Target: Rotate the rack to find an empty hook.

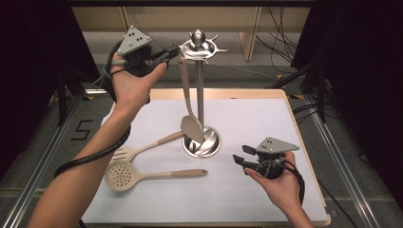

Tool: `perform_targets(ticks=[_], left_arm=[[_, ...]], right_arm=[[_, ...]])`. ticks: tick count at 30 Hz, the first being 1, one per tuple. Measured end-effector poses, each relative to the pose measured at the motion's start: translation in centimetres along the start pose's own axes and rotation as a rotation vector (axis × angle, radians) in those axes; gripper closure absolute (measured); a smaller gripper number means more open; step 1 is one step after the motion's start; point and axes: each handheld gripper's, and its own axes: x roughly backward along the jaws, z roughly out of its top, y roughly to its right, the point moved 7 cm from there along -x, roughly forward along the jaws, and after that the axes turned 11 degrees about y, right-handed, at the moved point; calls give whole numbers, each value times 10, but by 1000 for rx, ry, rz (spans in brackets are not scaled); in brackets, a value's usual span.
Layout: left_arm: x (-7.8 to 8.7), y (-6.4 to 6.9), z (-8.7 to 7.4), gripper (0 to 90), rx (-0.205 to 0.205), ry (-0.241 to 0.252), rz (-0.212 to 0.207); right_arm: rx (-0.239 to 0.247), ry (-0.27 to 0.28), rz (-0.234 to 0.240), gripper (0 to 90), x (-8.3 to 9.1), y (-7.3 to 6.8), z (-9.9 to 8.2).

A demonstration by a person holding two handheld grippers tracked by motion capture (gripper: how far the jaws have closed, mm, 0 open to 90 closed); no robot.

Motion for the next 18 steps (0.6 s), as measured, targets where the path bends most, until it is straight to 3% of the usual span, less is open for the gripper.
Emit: perform_targets(ticks=[18], left_arm=[[-12, -4, 0, 895, -3, -20, 5]], right_arm=[[-15, -6, -2, 518, 0, -1, -1]])
